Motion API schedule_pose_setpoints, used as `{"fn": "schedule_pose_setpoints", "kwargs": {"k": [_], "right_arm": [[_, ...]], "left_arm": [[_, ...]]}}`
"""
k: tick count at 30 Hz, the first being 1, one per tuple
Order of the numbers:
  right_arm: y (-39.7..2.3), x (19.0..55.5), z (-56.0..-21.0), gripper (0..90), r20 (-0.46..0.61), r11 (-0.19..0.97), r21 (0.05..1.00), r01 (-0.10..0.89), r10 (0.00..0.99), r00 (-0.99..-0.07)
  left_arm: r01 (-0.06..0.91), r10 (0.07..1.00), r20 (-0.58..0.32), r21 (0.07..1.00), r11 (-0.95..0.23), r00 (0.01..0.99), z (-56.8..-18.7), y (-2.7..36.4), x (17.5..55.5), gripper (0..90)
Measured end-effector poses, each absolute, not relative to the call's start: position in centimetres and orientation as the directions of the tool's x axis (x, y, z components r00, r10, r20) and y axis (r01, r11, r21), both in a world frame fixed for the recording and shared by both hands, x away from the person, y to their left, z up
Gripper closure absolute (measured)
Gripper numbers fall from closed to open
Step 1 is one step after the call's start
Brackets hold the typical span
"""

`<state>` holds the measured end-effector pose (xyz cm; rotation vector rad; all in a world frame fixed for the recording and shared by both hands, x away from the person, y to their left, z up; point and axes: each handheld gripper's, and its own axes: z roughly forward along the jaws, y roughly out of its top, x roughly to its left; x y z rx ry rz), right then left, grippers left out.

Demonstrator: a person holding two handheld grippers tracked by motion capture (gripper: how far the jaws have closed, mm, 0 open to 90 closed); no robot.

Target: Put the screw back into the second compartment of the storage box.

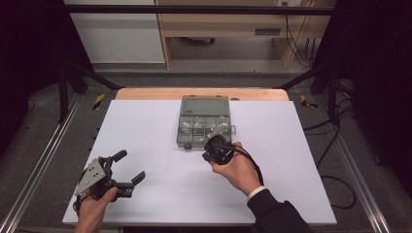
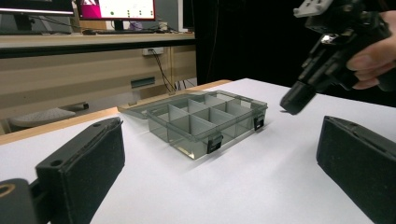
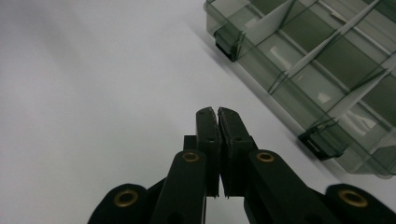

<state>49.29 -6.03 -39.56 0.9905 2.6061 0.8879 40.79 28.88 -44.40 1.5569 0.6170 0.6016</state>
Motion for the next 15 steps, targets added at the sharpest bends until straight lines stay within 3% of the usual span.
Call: {"fn": "schedule_pose_setpoints", "kwargs": {"k": [15], "right_arm": [[-5.3, 52.6, -37.3, 88.1, -0.016, 0.544, 0.655, 0.524, 0.704, -0.71]], "left_arm": [[0.037, 0.694, 0.02, 0.997, -0.066, 0.719, -44.4, 28.9, 40.9, 0.9]]}}
